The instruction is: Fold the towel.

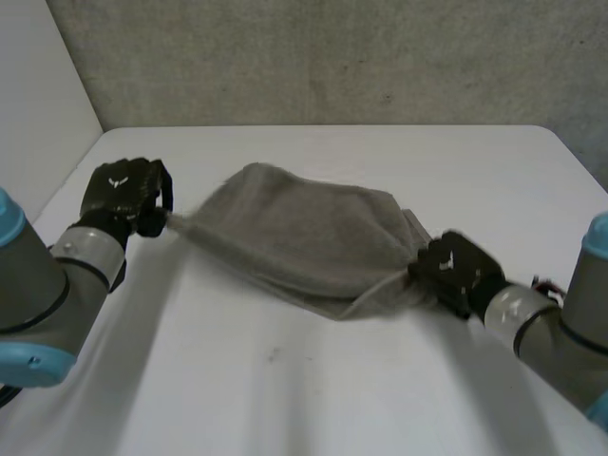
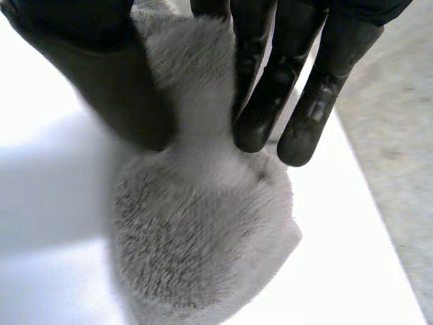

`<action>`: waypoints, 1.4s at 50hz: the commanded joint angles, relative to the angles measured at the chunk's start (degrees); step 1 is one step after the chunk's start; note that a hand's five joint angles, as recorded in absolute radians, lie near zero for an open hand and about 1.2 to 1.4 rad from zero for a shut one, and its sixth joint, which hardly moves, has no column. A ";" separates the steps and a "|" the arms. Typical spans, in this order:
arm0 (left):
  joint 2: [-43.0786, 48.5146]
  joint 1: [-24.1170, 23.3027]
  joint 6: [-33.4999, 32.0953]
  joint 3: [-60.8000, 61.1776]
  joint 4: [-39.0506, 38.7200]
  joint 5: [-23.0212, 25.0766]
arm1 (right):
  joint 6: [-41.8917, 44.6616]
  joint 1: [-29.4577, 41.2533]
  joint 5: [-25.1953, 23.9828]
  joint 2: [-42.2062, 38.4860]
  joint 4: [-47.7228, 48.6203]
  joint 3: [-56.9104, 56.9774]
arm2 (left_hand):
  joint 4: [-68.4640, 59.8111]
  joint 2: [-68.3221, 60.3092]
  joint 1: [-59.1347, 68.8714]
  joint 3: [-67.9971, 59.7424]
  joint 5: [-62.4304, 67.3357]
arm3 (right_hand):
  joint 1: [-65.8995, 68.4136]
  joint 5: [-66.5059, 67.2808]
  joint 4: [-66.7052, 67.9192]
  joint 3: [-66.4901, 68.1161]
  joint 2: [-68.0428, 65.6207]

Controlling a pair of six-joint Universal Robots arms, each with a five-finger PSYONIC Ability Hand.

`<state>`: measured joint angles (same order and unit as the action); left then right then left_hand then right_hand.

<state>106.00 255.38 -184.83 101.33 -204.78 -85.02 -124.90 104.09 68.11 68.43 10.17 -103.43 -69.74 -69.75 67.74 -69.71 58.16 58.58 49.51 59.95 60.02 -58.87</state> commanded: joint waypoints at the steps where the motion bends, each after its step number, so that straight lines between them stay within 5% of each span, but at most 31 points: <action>1: -2.81 0.99 -0.09 2.29 -0.70 1.26 | 0.55 -0.29 0.36 7.40 -5.68 -3.10 | -10.26 -10.25 12.26 -10.29 11.84 | -48.58 -49.51 -49.95 -50.02 48.87; 3: -3.26 0.99 -0.01 2.56 -0.70 1.26 | -2.81 -0.46 0.36 9.26 -6.39 -2.65 | -10.26 -10.25 12.26 -10.29 11.84 | -48.58 -49.51 -49.95 -50.02 48.87; 7: -4.05 0.82 -0.01 3.70 -0.70 1.26 | -23.23 -3.36 0.36 15.49 -9.54 4.09 | -10.26 -10.25 12.26 -10.29 11.84 | -48.58 -49.51 -49.95 -50.02 48.87; 13: -5.28 0.82 -0.01 4.84 -0.70 1.26 | -33.83 -4.42 -0.69 8.15 -23.59 17.96 | -10.26 -10.25 12.26 -10.29 11.84 | -48.58 -49.51 -49.95 -50.02 48.87; 28: -6.25 0.91 -0.01 5.72 -0.79 1.26 | -32.43 -1.70 2.12 -19.45 -41.88 48.30 | -10.26 -10.25 12.26 -10.29 11.84 | -28.14 -29.07 -29.51 -29.58 28.43; 43: -6.60 1.26 -0.01 5.19 -0.88 1.26 | -29.97 -1.17 2.29 -27.65 -46.91 53.51 | -10.26 -10.25 12.26 -10.29 11.84 | -28.14 -29.08 -29.51 -29.58 28.44; 45: -6.51 1.96 -0.01 4.58 -0.88 1.35 | -27.43 -0.20 2.64 -28.26 -47.00 54.91 | -10.26 -10.25 12.26 -10.29 11.84 | -3.93 -4.86 -5.30 -5.37 4.22; 46: -6.51 1.96 -0.01 4.58 -0.88 1.35 | -27.42 -0.20 2.65 -28.26 -47.00 54.91 | -10.26 -10.25 12.26 -10.29 11.84 | -3.76 -4.69 -5.12 -5.19 4.05; 48: -5.64 2.31 -0.09 2.57 -1.14 1.26 | -27.50 0.06 2.91 -27.48 -46.56 58.76 | -10.26 -10.25 12.26 -10.29 11.84 | 21.34 20.40 19.97 19.90 -21.04; 56: -4.66 2.31 0.43 -8.96 -0.88 0.73 | -37.26 -0.29 3.70 -16.93 -32.50 66.25 | -10.26 -10.25 12.26 -10.29 11.84 | 21.42 20.49 20.05 19.98 -21.13; 62: -5.45 2.14 0.70 -19.49 2.27 0.29 | -42.45 -0.55 4.14 -3.68 -18.54 55.56 | -10.26 -10.25 12.26 -10.29 11.84 | 21.42 20.49 20.05 19.98 -21.13; 70: -11.77 2.49 0.70 -23.64 11.76 0.29 | -41.83 -2.75 4.32 9.32 -17.46 45.17 | -10.26 -10.25 12.26 -10.29 11.84 | 21.42 20.49 20.05 19.98 -21.13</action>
<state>98.71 257.57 -184.08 79.07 -198.85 -84.79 -167.36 102.95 72.70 69.30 -6.66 -52.43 -69.75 -69.76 67.76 -69.71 58.16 76.57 66.30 76.61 76.39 -76.36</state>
